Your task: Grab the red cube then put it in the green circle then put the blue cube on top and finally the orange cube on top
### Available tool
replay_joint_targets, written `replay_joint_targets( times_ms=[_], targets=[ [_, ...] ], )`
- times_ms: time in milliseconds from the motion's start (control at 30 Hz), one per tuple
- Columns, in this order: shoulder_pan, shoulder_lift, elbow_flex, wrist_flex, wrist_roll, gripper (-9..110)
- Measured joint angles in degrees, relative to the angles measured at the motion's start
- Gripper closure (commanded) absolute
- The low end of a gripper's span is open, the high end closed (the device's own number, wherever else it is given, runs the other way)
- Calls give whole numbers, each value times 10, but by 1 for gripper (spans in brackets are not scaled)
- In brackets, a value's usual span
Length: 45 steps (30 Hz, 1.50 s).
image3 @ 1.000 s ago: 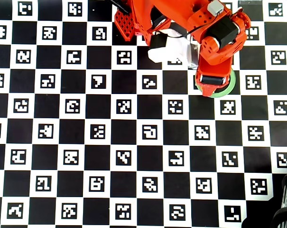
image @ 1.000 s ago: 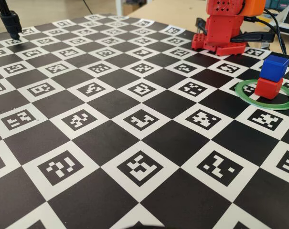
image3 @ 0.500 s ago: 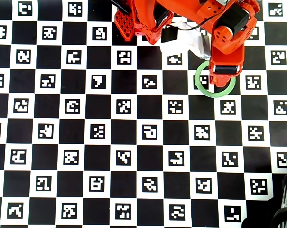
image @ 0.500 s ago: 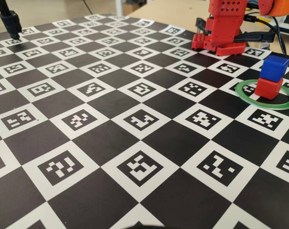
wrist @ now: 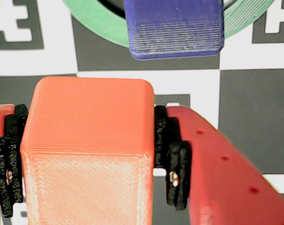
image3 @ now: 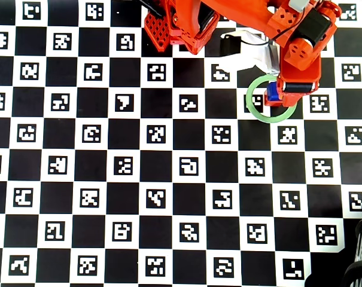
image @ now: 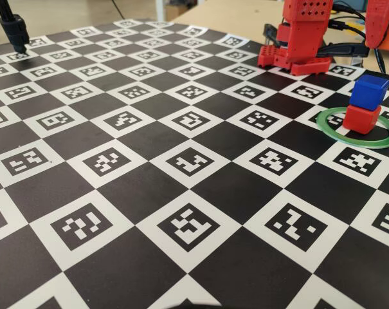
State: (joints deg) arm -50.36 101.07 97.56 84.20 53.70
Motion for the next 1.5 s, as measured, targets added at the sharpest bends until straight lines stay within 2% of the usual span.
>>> replay_joint_targets(
  times_ms=[667, 1500],
  targets=[
    [-13, 53, 117, -52, -12, 96],
    [-44, 80, 121, -71, 2, 96]
  ],
)
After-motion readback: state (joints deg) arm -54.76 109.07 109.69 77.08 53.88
